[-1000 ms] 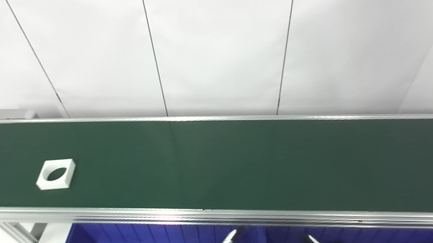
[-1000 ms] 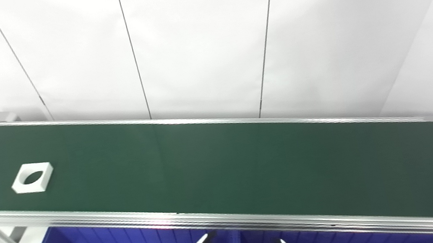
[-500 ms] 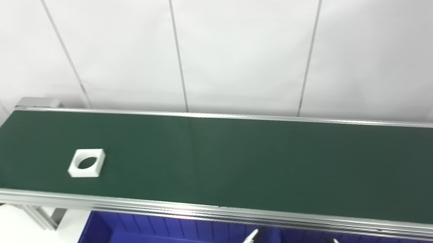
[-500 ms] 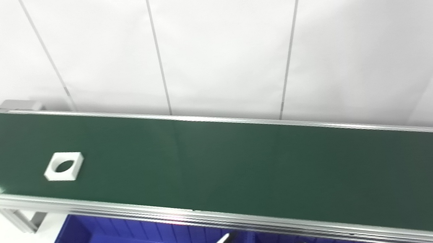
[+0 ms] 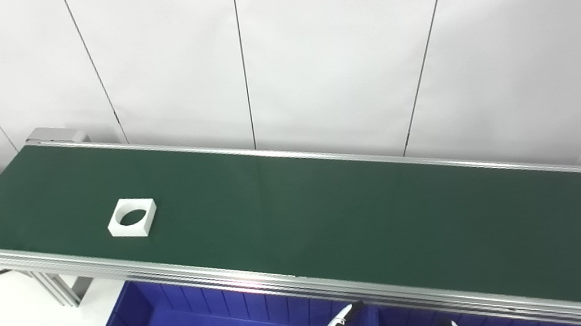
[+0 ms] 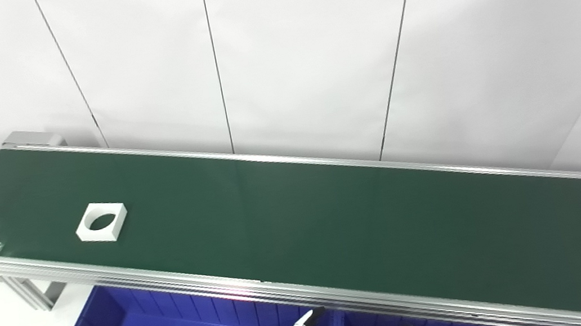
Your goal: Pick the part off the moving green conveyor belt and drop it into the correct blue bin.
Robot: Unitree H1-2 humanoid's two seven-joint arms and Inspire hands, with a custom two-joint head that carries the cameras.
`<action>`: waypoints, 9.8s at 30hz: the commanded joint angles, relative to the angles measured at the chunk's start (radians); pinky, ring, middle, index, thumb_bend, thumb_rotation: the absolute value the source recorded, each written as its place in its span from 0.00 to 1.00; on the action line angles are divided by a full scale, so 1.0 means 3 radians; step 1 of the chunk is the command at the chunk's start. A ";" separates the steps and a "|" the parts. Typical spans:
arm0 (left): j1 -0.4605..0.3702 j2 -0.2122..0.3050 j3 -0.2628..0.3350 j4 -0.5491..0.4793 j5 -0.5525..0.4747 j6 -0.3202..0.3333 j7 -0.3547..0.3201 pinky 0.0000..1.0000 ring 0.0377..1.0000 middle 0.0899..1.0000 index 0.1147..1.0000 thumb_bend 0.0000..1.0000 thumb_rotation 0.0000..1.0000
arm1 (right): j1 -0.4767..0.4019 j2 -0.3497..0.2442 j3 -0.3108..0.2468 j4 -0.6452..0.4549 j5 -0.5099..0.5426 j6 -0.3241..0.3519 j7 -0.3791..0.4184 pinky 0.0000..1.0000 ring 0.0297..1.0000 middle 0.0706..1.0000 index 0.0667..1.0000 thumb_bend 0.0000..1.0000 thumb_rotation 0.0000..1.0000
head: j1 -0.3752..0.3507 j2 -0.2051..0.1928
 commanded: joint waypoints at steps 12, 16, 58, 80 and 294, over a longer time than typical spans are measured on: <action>-0.0147 0.0145 -0.0344 -0.0503 0.0471 -0.0110 0.0479 0.83 0.88 0.91 0.90 0.95 0.84 | 0.0016 -0.0058 -0.0054 -0.0127 0.0051 -0.0166 0.0026 0.84 0.88 0.95 0.96 0.84 1.00 | 0.0024 -0.0030; -0.0178 0.0210 -0.0394 -0.0673 0.0562 -0.0110 0.0613 0.81 0.86 0.88 0.89 0.99 0.82 | 0.0010 -0.0060 -0.0053 -0.0122 0.0042 -0.0166 0.0029 0.83 0.88 0.94 0.96 0.82 1.00 | 0.0025 -0.0028; -0.1386 0.0437 0.1243 -0.1045 0.1877 0.0111 -0.1153 0.82 0.84 0.88 0.89 1.00 0.45 | -0.0113 0.0034 0.0026 0.0038 0.0011 -0.0166 -0.0026 0.79 0.86 0.94 0.96 0.80 0.99 | -0.0059 -0.0134; -0.1802 0.0624 0.1379 -0.0673 0.2555 0.0901 -0.1723 0.90 0.88 0.89 0.87 1.00 0.32 | -0.0168 0.0076 0.0040 0.0136 0.0014 -0.0165 -0.0018 0.79 0.86 0.95 0.96 0.83 0.98 | -0.0056 -0.0191; 0.0265 0.1064 0.2001 -0.1640 0.2731 0.1319 -0.1719 0.33 0.37 0.38 0.45 0.52 0.00 | -0.0035 0.0245 -0.1308 -0.0684 0.0536 -0.0165 0.1695 0.78 0.80 0.89 0.96 0.76 0.85 | 0.0994 0.1080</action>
